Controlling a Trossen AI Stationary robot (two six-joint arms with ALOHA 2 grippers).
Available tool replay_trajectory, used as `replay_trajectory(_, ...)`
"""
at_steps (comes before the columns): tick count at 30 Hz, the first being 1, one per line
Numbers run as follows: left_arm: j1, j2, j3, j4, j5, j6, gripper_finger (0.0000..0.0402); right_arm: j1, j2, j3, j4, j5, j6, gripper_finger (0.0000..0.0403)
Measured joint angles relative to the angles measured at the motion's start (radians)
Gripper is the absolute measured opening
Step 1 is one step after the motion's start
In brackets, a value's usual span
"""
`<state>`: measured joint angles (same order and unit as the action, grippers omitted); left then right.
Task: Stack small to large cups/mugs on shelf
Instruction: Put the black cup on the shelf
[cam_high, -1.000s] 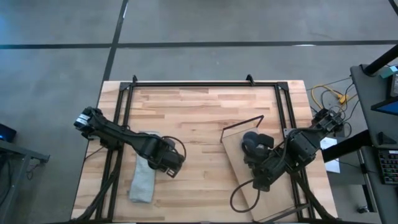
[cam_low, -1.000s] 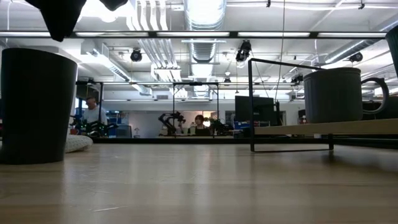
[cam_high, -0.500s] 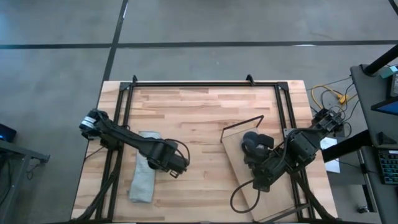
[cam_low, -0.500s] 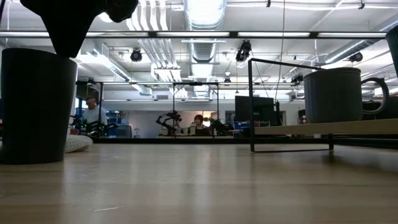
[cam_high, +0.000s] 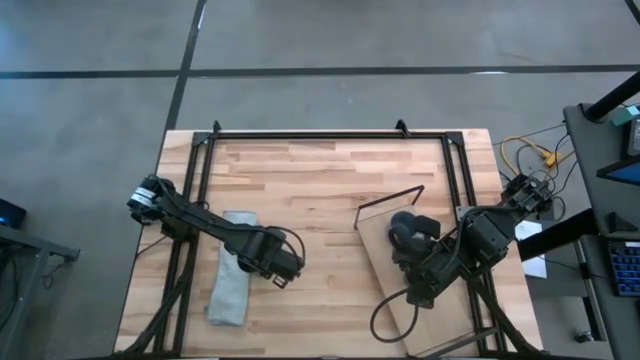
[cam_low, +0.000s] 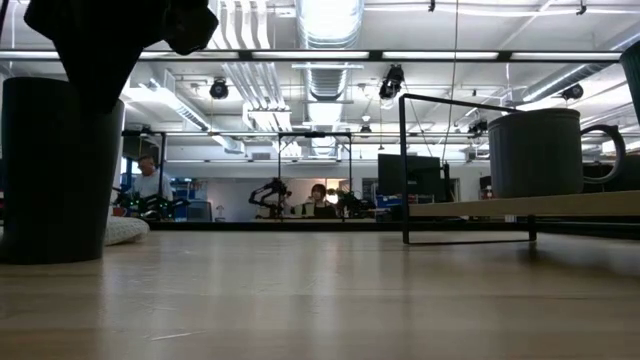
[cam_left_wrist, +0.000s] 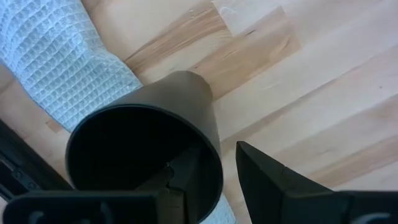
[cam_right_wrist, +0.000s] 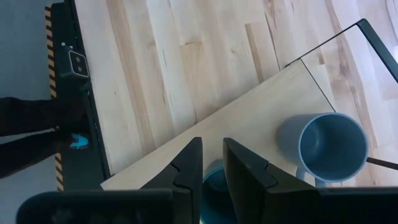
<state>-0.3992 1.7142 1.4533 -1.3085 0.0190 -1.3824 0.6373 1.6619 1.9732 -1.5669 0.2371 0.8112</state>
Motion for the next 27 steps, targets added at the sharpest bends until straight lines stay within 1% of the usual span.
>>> replay_trajectory(5, 0.000, 0.000, 0.003, 0.000, 0.003, 0.011, 0.0079, 0.000, 0.000, 0.000, 0.000, 0.000, -0.002, 0.0059)
replay_trajectory(7, 0.000, 0.000, 0.006, 0.001, 0.007, 0.040, 0.0062, 0.000, 0.000, 0.000, 0.000, 0.000, -0.005, 0.0059)
replay_trajectory(11, 0.000, 0.000, 0.013, 0.036, 0.026, 0.121, 0.0011, 0.000, 0.000, 0.000, 0.000, 0.000, -0.009, 0.0059)
replay_trajectory(13, 0.000, 0.000, 0.015, 0.079, 0.027, 0.174, 0.0006, 0.000, 0.000, 0.000, 0.000, 0.000, -0.009, 0.0059)
replay_trajectory(18, 0.000, 0.000, 0.025, 0.234, 0.035, 0.379, 0.0002, 0.000, 0.000, 0.000, 0.000, 0.000, -0.018, 0.0059)
replay_trajectory(21, 0.000, 0.000, 0.035, 0.331, 0.036, 0.560, 0.0001, 0.000, 0.000, 0.000, 0.001, 0.000, -0.042, 0.0059)
replay_trajectory(24, 0.000, 0.000, 0.038, 0.402, 0.035, 0.730, 0.0001, -0.001, 0.000, 0.000, 0.004, 0.000, -0.053, 0.0059)
replay_trajectory(27, 0.000, 0.000, 0.038, 0.442, 0.033, 0.847, 0.0000, -0.001, 0.000, 0.000, 0.007, 0.000, -0.053, 0.0059)
